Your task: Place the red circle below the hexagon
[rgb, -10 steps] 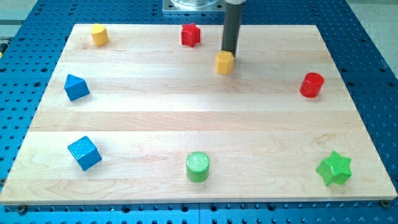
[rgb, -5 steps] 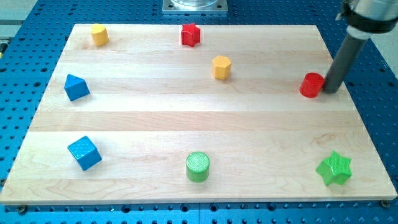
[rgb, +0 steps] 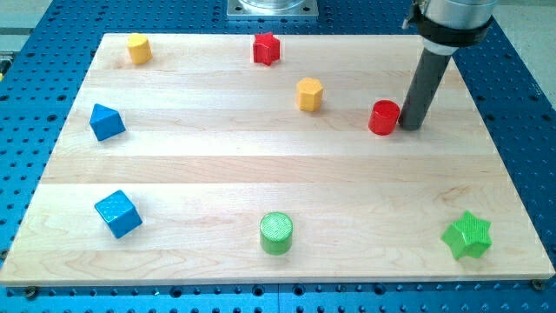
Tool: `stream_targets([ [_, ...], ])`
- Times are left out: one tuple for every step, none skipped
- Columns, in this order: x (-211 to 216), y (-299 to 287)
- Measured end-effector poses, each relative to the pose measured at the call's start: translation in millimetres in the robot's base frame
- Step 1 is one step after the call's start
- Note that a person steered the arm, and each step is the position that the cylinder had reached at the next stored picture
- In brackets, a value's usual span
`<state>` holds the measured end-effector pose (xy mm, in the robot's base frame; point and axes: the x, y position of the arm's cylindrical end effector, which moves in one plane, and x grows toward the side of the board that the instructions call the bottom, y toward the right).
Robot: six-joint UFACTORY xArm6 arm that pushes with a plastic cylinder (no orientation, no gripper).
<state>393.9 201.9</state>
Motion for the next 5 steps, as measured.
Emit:
stream_targets([
  [-7.2, -30.7],
  [21.0, -82.9],
  [29.1, -66.2],
  [33.0, -42.2],
  [37.4, -70.1],
])
